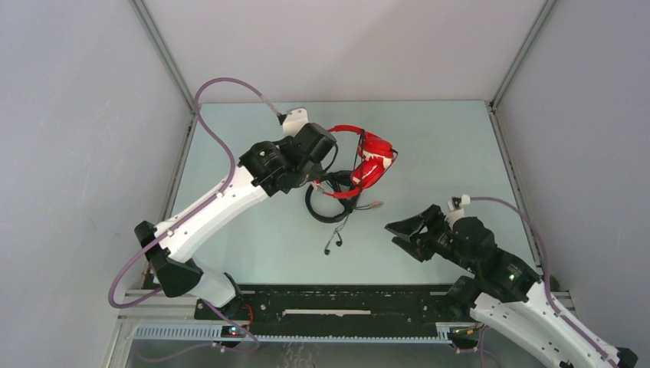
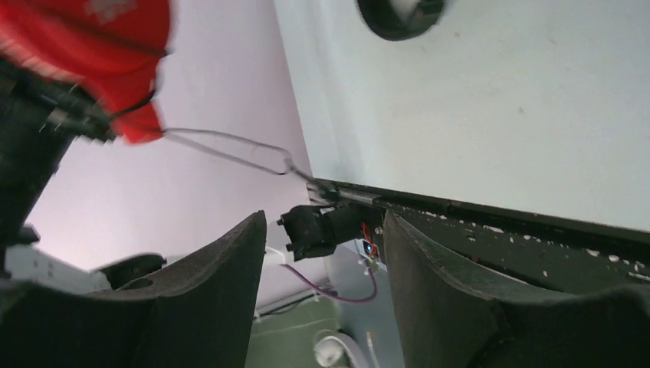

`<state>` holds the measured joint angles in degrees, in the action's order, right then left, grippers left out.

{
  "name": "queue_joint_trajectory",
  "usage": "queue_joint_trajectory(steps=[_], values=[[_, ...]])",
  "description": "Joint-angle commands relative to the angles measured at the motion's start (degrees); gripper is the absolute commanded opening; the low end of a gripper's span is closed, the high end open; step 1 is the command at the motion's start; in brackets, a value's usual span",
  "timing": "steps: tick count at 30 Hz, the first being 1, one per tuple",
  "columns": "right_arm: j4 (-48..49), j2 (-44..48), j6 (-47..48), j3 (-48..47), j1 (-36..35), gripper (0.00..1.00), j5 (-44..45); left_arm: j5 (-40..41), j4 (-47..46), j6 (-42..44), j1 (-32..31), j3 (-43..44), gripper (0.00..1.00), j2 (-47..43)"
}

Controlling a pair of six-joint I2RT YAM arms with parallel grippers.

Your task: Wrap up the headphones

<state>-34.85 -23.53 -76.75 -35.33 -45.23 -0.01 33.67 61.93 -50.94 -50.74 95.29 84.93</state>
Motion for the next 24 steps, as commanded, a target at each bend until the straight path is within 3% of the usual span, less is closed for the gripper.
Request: queue_joint_trajectory(steps=[1,7,13,24], values=[[3.43,5.82,-21.0,8.19,1.81,0.66,-1.56,-1.55,-4.86,0.11,0.97,3.24,0.0,-3.49],[20.76,10.14,-39.43,21.69,1.62,0.64,-6.74,-2.01,-7.75,1.37,1.08,0.96,0.0,-5.31],[21.13,8.11,-43.29,21.58,1.42,0.65,-4.17,-2.85,-8.23,3.26,1.08,1.32,0.0,-5.12],[41.5,-4.86,-47.61,25.16,1.62,0.65,-7.0,-4.55,-9.05,4.53,1.08,2.06,0.0,-4.98]])
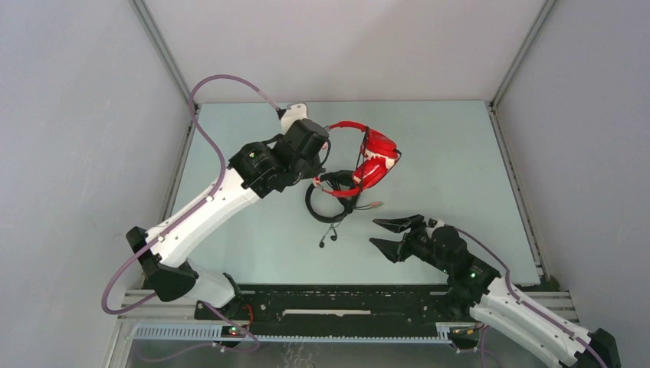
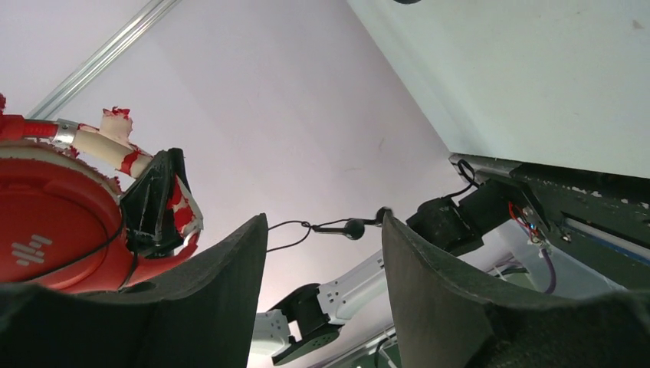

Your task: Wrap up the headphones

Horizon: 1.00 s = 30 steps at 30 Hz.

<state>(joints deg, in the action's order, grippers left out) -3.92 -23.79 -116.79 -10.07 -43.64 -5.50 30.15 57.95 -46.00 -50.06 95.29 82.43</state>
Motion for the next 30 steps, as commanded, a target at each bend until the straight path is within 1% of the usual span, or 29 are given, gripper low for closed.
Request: queue_joint_trajectory(steps=[1,5,9,14,19,23,30], values=[[12.35,-6.03,-7.62,-0.08,-0.04,0.65,-2.01,-1.12,-5.17,-0.34,0.41,1.88,0.0,-2.58],[18.14,-11.0,-8.04,-0.04,-0.05,0.65,-3.47,-1.15,-5.94,0.04,0.4,0.56,0.0,-3.81],[22.05,-13.29,-9.16,0.54,-0.01,0.65,-3.5,-1.3,-7.41,0.84,0.41,-1.1,0.0,-4.93],[21.1,-12.83,-9.48,0.58,1.36,0.65,-3.08,-2.4,-8.48,1.32,0.38,-1.92,0.0,-5.28],[20.15,-12.93,-9.78,0.7,2.46,0.65,-1.85,-5.59,-9.95,1.14,0.32,-2.07,0.0,-4.64],[23.04,-15.84,-10.25,0.66,2.77,0.65,-1.4,-8.07,-10.64,0.76,0.23,-2.59,0.0,-4.3],[26.74,-19.94,-9.78,0.03,3.12,0.65,-3.45,-7.84,-10.84,0.73,0.14,-3.43,0.0,-4.89]])
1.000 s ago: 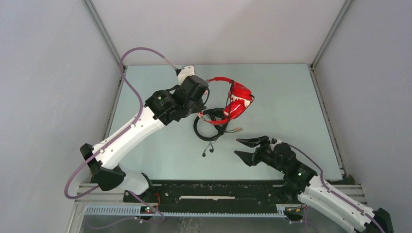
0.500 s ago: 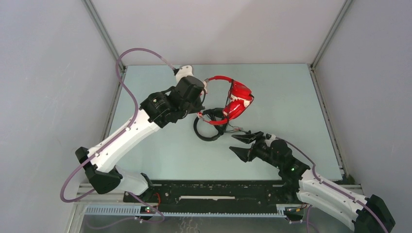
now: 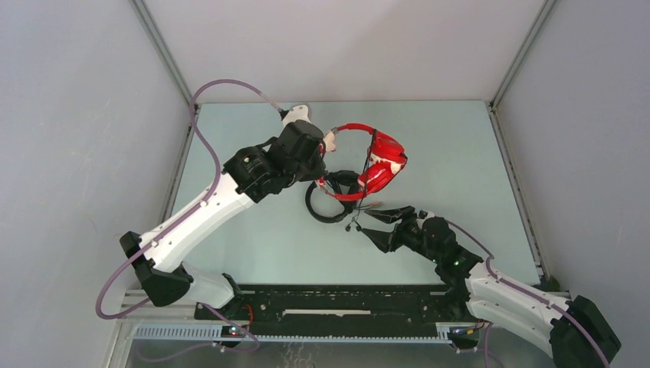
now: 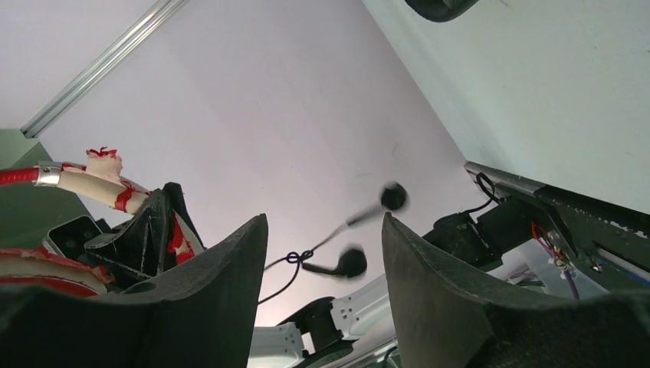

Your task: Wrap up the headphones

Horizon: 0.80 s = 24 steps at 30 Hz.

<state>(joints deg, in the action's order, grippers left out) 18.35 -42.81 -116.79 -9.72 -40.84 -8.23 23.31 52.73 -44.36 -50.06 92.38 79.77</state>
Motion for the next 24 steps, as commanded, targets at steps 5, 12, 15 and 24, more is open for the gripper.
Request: queue_joint_trajectory(steps=[5,12,15,24], values=[[4.26,-0.7,-9.66,-0.44,0.37,0.65,-0.65,-0.81,-5.75,-0.82,0.14,-0.44,0.0,-2.11],[3.57,0.34,-9.22,-0.39,0.84,0.65,-0.43,-1.55,-5.97,-0.81,0.13,-0.26,0.0,-1.72],[3.15,0.77,-9.2,-0.46,1.07,0.65,-0.38,-1.59,-5.97,-0.71,0.14,-0.28,0.0,-1.69],[0.41,2.81,-9.67,-1.48,1.12,0.65,-1.41,-0.73,-6.23,-0.21,0.07,-0.57,0.0,-1.57]])
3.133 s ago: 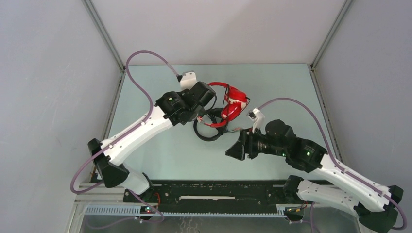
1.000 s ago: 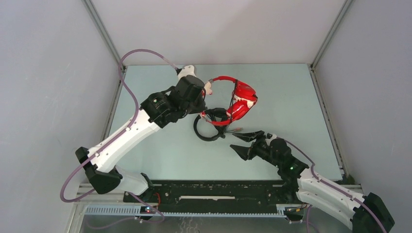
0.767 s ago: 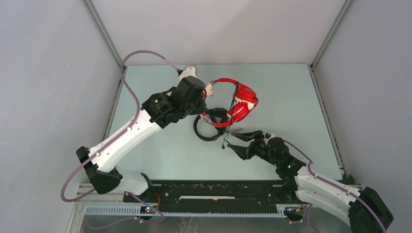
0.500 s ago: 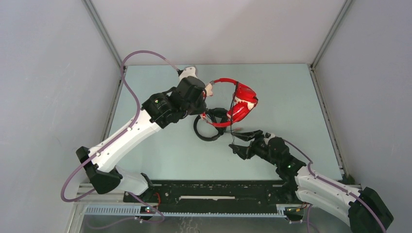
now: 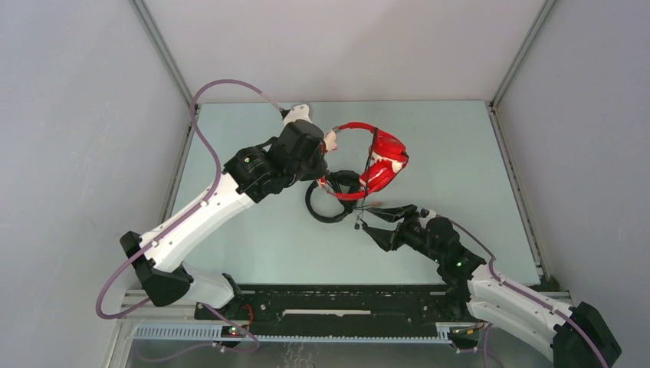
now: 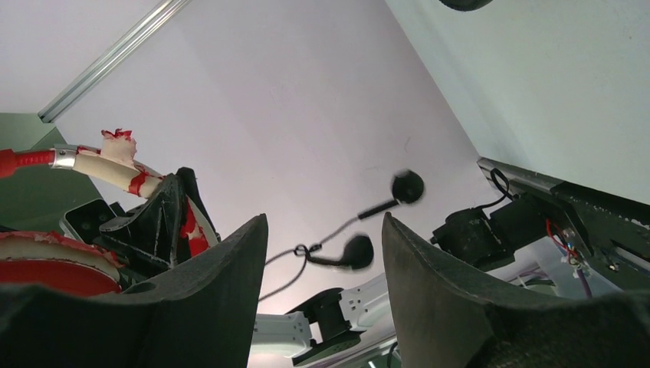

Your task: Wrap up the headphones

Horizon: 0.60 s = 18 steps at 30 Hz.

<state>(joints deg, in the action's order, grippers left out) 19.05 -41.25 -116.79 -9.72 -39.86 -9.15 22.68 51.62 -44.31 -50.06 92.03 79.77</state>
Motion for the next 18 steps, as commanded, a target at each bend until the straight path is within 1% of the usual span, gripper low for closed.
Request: queue_joint_trajectory(steps=[1,8,14,18], values=[[-0.17,1.32,-9.9,-1.64,0.13,0.65,-0.7,-0.05,-5.19,-0.25,0.12,-0.34,0.0,-1.43],[0.13,-0.99,-9.74,-5.79,0.07,0.65,-4.4,-1.14,-6.16,-0.11,0.14,0.18,0.0,0.04],[0.16,-2.86,-10.52,-6.29,-0.74,0.64,-3.4,-1.45,-6.41,0.08,-0.12,0.87,0.0,0.39],[1.83,-4.06,-10.65,-6.2,-0.75,0.61,-3.16,-1.1,-6.44,0.35,-0.21,0.62,0.0,0.14]])
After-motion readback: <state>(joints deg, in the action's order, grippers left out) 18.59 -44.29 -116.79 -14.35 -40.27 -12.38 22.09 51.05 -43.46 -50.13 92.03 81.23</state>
